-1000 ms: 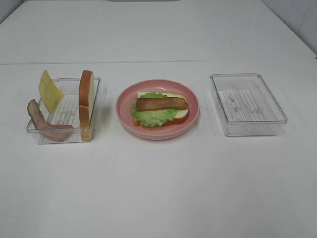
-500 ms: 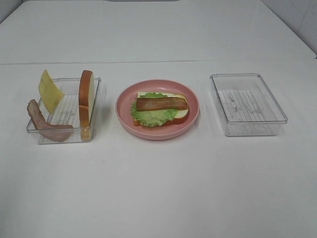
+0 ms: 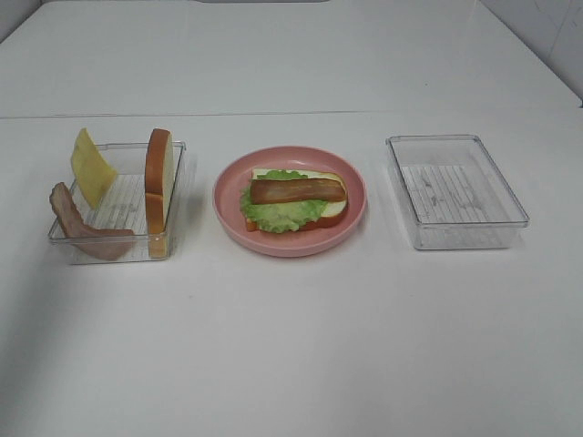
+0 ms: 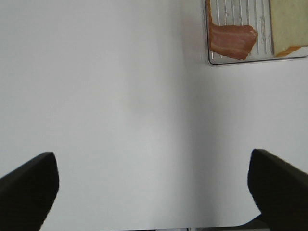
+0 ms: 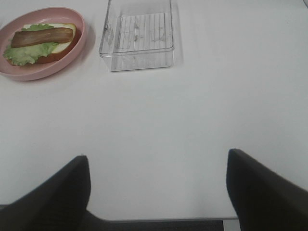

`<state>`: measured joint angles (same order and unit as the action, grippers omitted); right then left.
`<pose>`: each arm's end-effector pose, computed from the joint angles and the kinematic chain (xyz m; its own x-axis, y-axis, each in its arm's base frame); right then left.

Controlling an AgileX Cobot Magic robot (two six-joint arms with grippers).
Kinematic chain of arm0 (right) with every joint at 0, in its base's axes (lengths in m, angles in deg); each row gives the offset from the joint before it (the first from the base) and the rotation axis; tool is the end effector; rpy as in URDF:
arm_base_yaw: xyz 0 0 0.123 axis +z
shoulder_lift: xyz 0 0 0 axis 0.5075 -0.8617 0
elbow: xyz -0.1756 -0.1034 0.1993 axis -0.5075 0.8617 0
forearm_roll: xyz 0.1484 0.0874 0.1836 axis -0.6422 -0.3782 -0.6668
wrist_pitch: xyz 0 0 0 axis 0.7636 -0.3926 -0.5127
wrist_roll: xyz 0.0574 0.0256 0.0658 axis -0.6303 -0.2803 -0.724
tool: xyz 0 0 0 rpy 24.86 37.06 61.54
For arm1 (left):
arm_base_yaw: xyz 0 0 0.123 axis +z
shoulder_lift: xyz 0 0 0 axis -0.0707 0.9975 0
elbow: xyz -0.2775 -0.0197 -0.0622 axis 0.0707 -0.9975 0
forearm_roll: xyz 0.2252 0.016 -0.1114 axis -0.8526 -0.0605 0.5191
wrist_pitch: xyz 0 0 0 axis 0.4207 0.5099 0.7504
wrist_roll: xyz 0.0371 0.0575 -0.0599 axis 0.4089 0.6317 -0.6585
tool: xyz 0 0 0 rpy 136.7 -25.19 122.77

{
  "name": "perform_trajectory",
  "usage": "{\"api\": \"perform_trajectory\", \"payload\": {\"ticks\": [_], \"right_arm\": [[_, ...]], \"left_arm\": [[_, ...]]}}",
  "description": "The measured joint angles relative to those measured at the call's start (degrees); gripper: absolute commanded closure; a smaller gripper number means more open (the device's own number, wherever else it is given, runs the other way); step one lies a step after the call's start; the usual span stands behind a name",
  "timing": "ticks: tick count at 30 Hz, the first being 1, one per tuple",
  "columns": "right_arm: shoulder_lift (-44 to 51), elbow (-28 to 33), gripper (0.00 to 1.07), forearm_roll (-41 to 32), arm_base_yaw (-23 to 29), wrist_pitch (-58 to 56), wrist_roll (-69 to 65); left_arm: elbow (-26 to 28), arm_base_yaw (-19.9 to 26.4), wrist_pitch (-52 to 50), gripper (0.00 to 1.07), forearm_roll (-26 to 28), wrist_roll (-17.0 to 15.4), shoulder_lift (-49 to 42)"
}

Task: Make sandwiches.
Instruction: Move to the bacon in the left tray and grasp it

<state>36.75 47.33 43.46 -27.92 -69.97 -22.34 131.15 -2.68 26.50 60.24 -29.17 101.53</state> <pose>-0.0026 -0.0001 0.2610 -0.5340 0.0361 -0.8447 -0.0131 0.9986 0.0509 0.2748 0.0083 0.3366 -0.9477 0.0001 -0.3191 -0.0083 0.9996 0.0252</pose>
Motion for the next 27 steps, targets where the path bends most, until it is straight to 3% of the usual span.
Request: {"api": "perform_trajectory", "payload": {"ticks": [7, 12, 27], "right_arm": [[0.0, 0.0, 0.32, 0.0, 0.0, 0.0, 0.0], [0.0, 0.0, 0.32, 0.0, 0.0, 0.0, 0.0], [0.0, 0.0, 0.32, 0.0, 0.0, 0.0, 0.0]], "left_arm": [[6.6, -3.6, -0.1, 0.04, -2.1, -1.5, 11.9], [11.1, -6.4, -0.1, 0.04, -2.6, -6.1, 21.8], [11.6, -6.5, -0.1, 0.04, -0.1, -7.8, 30.3]]}}
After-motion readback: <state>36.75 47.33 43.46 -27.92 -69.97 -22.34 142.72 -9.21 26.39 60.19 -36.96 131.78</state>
